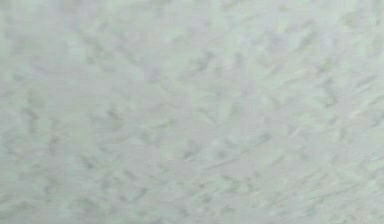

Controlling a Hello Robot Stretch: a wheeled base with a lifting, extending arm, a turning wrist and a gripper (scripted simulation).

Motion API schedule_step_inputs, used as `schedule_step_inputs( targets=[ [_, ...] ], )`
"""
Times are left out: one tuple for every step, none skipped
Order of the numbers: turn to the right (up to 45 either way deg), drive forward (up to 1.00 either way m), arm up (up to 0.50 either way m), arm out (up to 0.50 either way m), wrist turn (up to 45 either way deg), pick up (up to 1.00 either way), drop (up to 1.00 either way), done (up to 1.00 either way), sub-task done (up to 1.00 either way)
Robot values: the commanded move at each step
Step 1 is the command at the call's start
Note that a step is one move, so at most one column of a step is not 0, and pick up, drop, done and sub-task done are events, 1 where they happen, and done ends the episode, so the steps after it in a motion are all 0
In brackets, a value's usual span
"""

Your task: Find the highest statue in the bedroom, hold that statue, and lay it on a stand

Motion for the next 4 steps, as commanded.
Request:
schedule_step_inputs(
  targets=[
    [0.0,0.0,0.0,0.0,0.0,1.0,0.0,0.0,0.0],
    [0.0,0.0,0.06,0.0,0.0,0.0,0.0,0.0,0.0],
    [0.0,0.0,0.0,0.0,-45.0,0.0,0.0,0.0,0.0],
    [0.0,0.0,0.0,0.0,-45.0,0.0,0.0,0.0,0.0]
  ],
)
